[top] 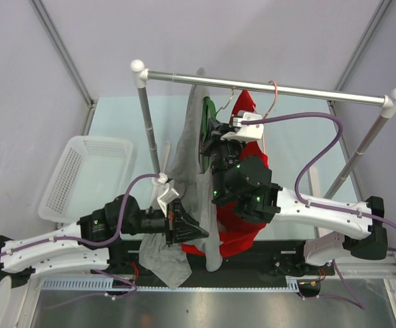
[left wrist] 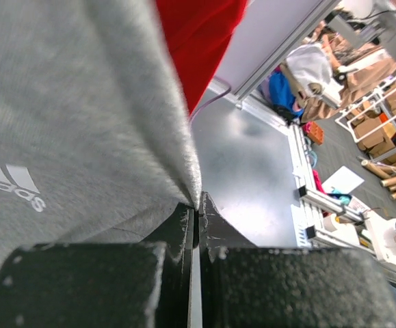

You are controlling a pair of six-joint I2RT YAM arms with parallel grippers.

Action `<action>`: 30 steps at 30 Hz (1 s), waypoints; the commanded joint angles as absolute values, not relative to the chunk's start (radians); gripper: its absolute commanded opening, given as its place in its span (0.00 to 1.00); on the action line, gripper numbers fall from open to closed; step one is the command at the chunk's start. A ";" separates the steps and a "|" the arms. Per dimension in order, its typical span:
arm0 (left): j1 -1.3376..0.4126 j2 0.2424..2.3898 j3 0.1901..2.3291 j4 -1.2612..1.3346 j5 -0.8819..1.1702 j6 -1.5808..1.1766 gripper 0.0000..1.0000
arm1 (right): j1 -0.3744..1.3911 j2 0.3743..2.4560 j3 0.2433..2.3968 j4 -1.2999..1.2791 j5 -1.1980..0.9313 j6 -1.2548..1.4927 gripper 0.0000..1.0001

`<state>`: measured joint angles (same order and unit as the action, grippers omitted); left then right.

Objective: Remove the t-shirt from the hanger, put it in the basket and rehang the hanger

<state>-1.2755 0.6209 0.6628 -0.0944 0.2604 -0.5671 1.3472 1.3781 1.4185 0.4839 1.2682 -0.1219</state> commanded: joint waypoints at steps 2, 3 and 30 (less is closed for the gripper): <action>-1.293 0.621 0.767 -0.115 0.272 -0.554 0.00 | 1.342 1.396 1.416 0.699 1.298 -0.204 0.00; -1.295 0.626 0.769 -0.114 0.275 -0.555 0.00 | 1.341 1.402 1.414 0.701 1.299 -0.207 0.00; -1.313 0.647 0.773 -0.310 0.041 -0.446 0.04 | 1.322 1.358 1.396 0.631 1.263 -0.111 0.00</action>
<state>-1.3056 0.6483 0.7765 -0.3130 0.0845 -0.4618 1.3235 1.4082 1.3449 0.6136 1.2819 -0.2016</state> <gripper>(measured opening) 0.011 0.049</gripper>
